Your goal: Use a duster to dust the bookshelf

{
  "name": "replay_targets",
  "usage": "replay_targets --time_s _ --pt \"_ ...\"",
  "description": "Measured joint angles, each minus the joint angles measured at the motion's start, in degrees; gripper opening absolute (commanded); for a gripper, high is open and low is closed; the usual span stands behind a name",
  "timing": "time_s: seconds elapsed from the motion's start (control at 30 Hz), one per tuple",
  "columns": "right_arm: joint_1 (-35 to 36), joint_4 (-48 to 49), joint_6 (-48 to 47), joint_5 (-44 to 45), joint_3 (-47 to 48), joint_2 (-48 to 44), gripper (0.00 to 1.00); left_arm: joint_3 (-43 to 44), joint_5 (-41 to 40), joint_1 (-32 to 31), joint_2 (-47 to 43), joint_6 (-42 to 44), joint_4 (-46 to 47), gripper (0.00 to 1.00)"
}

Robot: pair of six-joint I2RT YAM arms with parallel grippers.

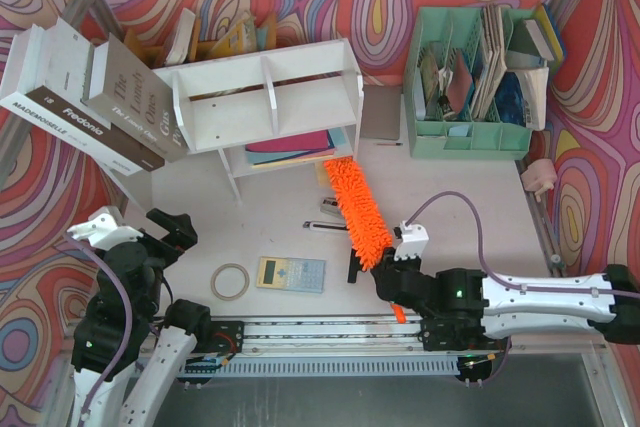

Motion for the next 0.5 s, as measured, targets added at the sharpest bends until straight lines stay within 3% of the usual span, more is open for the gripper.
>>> replay_targets --time_s 0.5 --pt "0.0 0.0 -2.3 1.5 2.9 -2.2 0.0 0.0 0.0 0.0 0.0 0.0 0.0 0.99"
